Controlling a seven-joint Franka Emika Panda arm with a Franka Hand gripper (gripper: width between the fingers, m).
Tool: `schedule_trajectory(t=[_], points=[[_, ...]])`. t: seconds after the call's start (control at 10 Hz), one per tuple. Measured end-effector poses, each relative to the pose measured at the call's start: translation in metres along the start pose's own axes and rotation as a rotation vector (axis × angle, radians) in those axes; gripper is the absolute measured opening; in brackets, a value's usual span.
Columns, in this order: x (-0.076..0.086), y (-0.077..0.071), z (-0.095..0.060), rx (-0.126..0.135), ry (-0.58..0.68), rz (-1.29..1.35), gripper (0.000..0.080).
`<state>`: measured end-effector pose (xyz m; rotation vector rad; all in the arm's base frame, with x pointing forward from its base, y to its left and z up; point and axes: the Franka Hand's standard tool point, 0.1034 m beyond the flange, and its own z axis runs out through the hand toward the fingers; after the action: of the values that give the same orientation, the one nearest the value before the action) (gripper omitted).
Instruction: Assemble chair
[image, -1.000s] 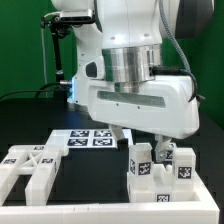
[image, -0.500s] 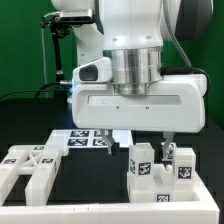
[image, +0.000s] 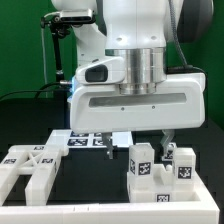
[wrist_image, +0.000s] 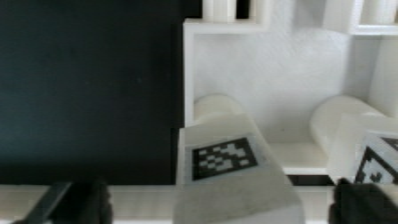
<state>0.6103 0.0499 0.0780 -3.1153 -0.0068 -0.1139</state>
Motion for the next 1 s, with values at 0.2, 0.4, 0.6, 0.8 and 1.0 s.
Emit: schedule_trajectory(t=[0.2,0.4,0.6,0.8,1.0], points=[[0.0,0.0001,0.0,0.0,0.0,0.0,0.0284],[-0.0001,0.0002,0.0001,0.001,0.0,0.024,0.0286],[-0.0001,0.0001,0.0001,0.001,0.0,0.039,0.0286],[0.0001,-0.0018,0.0003,0.009,0.001,0.278,0.0286],[0.0021,-0.0049,-0.0004,0.013,0.001,0.427,0.0287]])
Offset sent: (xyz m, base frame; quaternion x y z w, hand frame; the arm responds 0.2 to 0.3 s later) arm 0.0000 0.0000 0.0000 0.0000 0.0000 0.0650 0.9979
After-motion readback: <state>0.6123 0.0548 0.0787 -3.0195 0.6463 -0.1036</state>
